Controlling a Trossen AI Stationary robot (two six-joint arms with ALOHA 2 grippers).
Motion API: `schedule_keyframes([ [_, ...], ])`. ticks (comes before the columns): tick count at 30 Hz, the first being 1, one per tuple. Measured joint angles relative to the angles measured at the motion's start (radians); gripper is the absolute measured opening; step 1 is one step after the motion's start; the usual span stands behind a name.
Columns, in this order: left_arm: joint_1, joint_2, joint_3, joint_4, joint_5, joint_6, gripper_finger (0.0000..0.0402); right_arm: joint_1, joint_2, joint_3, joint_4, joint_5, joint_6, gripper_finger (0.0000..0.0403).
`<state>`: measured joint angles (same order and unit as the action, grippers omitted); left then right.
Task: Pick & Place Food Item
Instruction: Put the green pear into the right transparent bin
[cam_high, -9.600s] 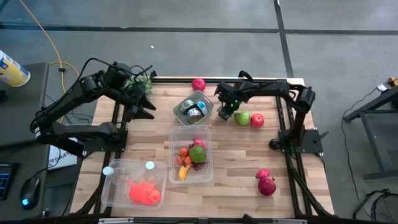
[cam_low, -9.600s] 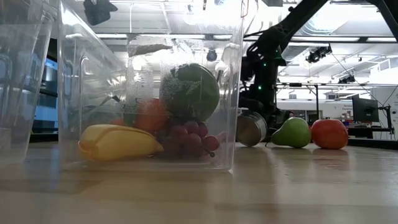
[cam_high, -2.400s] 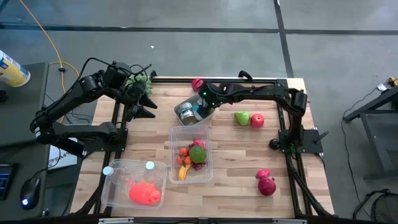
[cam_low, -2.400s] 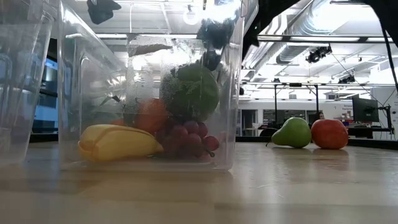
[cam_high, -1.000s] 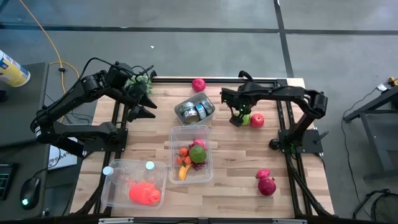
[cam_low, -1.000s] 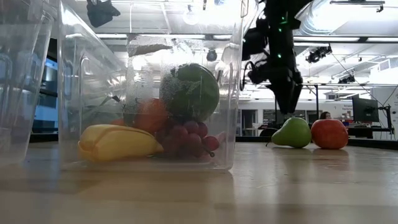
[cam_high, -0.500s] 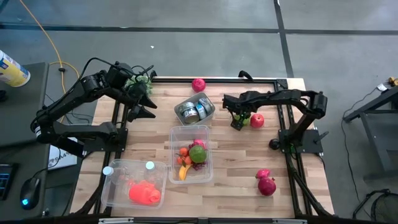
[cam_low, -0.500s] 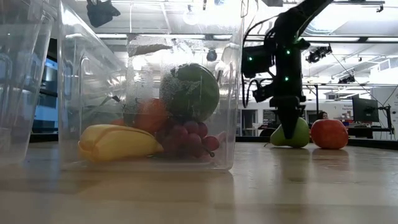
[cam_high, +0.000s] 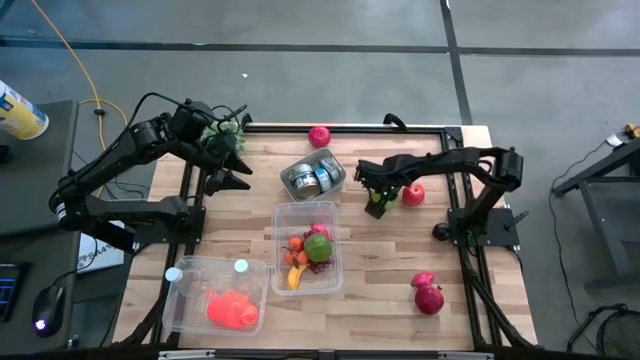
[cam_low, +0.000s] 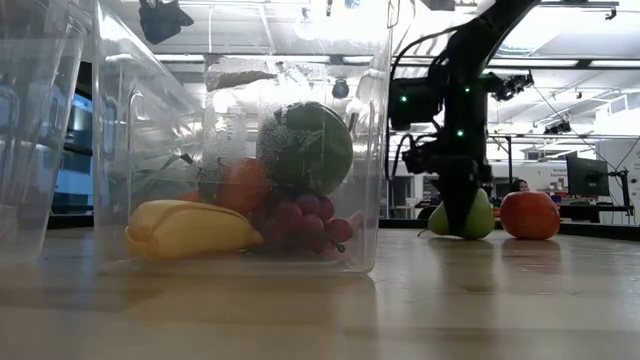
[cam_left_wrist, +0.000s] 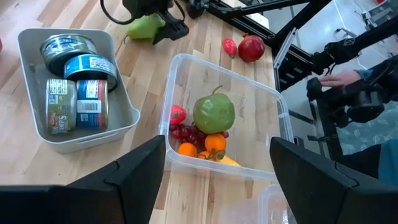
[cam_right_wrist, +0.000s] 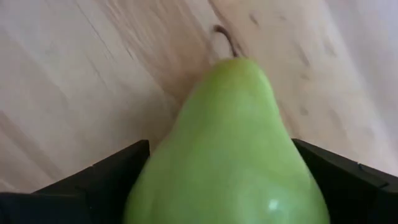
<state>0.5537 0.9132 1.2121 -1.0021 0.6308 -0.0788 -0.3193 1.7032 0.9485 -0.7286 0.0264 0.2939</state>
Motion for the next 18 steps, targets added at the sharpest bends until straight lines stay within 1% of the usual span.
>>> schedule_keyframes([
  [3,0.000,0.000,0.000,0.000,0.000,0.000,0.0281,0.013,0.019,0.000,0.001,0.016,0.041,0.0368],
  [5,0.000,0.000,0.000,0.001,0.000,0.000,0.0281,0.019,0.030,0.002,0.001,0.015,0.056,0.0359],
  [10,0.000,0.000,0.000,0.004,0.000,0.000,0.0281,0.027,0.046,0.004,0.013,0.000,0.099,0.0312],
  [15,0.000,0.000,0.000,0.019,0.000,-0.005,0.0281,0.033,0.028,0.005,0.013,0.010,0.117,0.0312],
  [18,0.000,0.000,0.000,0.019,0.000,-0.010,0.0281,0.032,0.000,0.040,-0.058,0.036,0.133,0.0312],
])
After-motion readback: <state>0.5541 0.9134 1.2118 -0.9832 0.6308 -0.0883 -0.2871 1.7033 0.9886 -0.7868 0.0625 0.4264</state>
